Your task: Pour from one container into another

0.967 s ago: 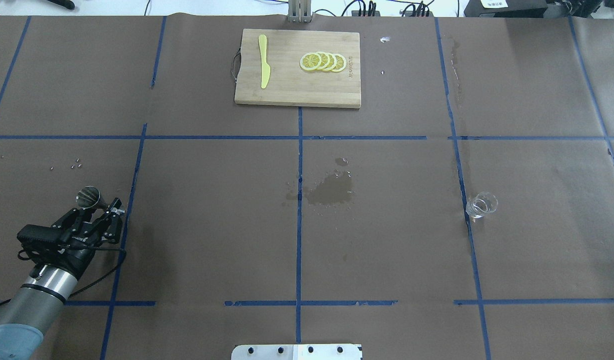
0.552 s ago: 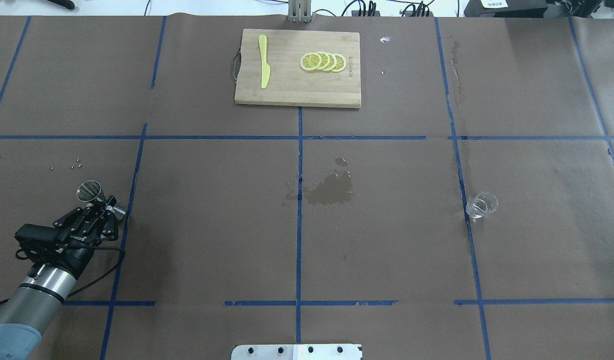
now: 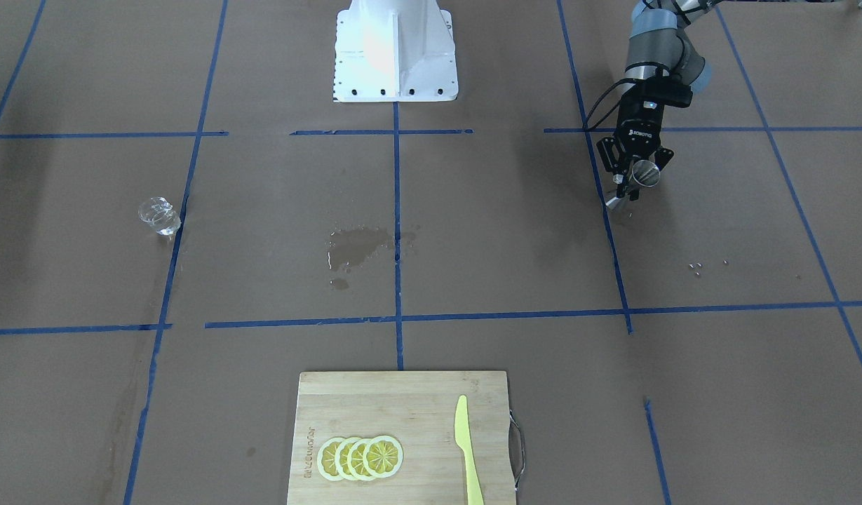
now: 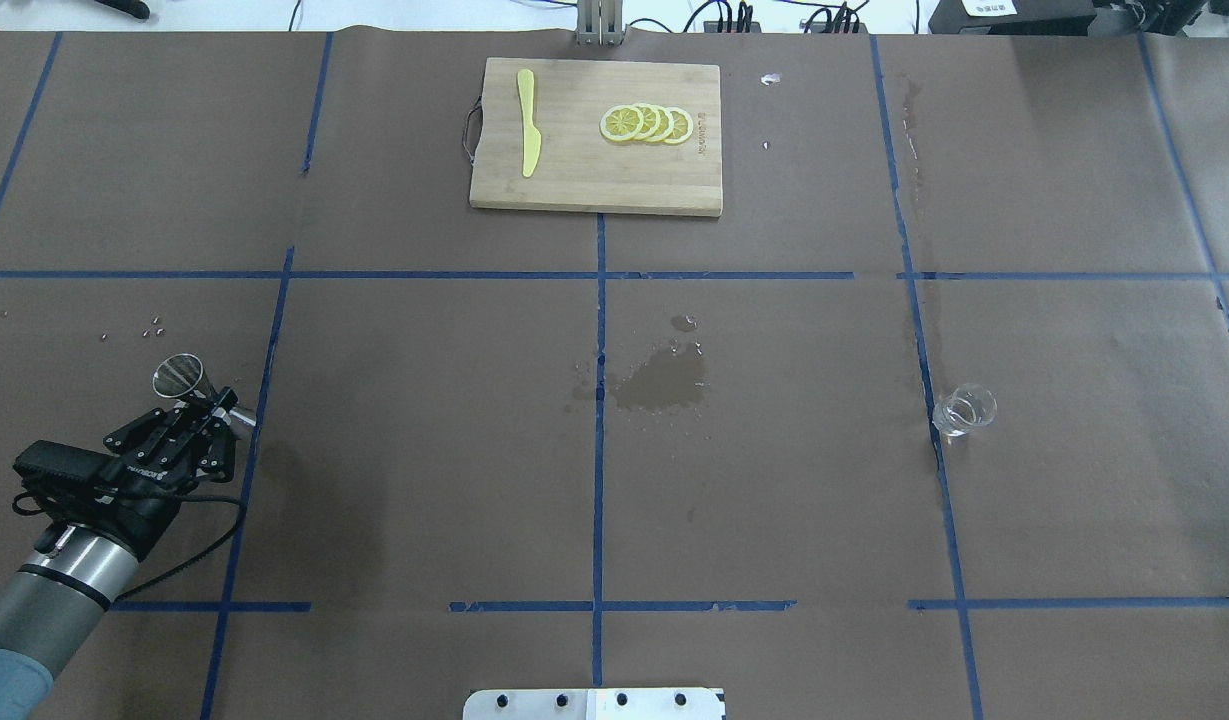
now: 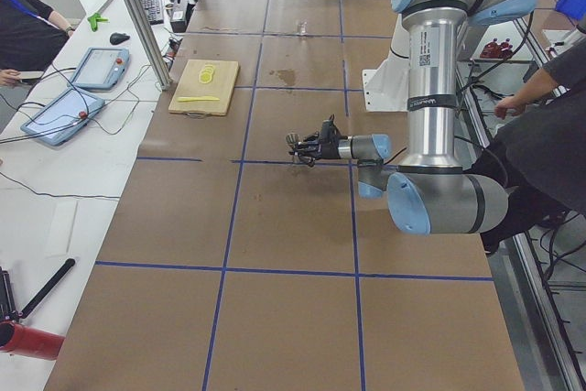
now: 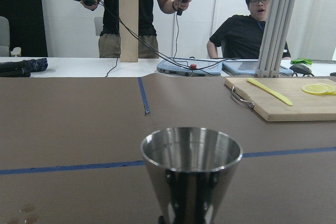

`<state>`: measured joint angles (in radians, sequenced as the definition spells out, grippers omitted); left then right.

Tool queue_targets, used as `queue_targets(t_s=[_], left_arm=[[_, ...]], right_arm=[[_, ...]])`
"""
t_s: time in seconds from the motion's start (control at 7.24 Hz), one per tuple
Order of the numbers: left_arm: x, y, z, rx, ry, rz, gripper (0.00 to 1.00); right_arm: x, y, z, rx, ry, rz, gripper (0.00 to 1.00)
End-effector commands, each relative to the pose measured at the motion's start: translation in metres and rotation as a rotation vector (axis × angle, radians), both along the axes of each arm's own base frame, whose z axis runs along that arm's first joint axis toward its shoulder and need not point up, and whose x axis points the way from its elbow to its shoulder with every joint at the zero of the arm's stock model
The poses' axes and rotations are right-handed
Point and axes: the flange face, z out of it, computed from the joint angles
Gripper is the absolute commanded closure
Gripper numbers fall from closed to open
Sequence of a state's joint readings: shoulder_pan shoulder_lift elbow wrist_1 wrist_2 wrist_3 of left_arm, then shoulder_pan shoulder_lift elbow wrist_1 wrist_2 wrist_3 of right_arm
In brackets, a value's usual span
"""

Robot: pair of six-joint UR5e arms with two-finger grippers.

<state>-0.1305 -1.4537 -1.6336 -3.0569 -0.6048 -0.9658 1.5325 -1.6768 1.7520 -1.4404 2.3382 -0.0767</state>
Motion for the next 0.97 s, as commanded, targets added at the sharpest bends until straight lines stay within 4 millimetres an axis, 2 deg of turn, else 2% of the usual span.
queue_targets(t_s=[0.0, 0.28, 0.41, 0.55, 0.83], left_arm=[[-0.012, 0.0, -0.017, 0.104, 0.001, 0.215, 1.0], [-0.023, -0.021, -0.035, 0.195, -0.023, 0.326, 1.0], [-0.037, -0.03, -0.033, 0.267, -0.036, 0.395, 1.0], [-0.044, -0.031, -0.042, 0.443, -0.126, 0.446, 1.0], [-0.049, -0.031, -0.044, 0.486, -0.122, 0.483, 1.0]], right_arm=[[0.0, 0.0, 0.001, -0.002, 0.0, 0.0, 0.0], [0.0, 0.0, 0.0, -0.001, 0.0, 0.001, 0.0], [0.0, 0.0, -0.001, 0.0, 0.0, 0.001, 0.0], [0.0, 0.0, -0.002, 0.002, -0.001, 0.001, 0.0], [0.0, 0.0, -0.001, 0.002, 0.0, 0.001, 0.0]])
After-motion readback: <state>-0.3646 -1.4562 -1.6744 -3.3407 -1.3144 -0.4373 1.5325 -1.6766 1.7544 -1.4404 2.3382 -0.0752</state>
